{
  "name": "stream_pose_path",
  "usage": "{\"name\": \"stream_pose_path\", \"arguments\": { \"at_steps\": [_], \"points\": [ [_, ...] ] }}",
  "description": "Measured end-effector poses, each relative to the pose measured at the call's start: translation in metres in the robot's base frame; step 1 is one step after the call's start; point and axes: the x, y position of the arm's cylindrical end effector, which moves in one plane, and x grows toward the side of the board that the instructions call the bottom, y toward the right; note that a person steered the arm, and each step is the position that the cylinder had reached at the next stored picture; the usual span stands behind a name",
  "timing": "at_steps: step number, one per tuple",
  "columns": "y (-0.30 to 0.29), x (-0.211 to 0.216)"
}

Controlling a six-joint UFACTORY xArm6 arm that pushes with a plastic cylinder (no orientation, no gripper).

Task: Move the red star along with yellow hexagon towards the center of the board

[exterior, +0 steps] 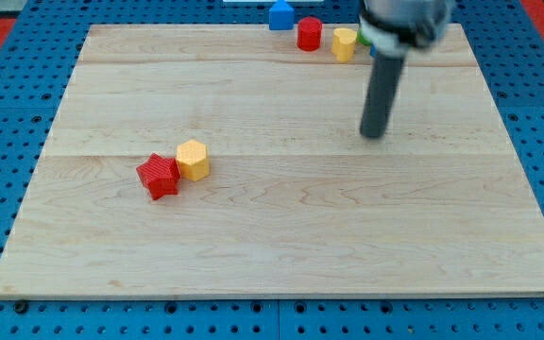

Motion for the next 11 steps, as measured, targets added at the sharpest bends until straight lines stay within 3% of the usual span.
{"name": "stream_pose_path", "arguments": {
  "at_steps": [2,3,4,5,7,8,10,11],
  "points": [
    [-0.152,0.125],
    [-0.235,0.109],
    [-0.259,0.066],
    [-0.296,0.05],
    [-0.232,-0.01],
    [-0.201,-0.015],
    [-0.203,0.05],
    [-0.154,0.007]
  ]
}}
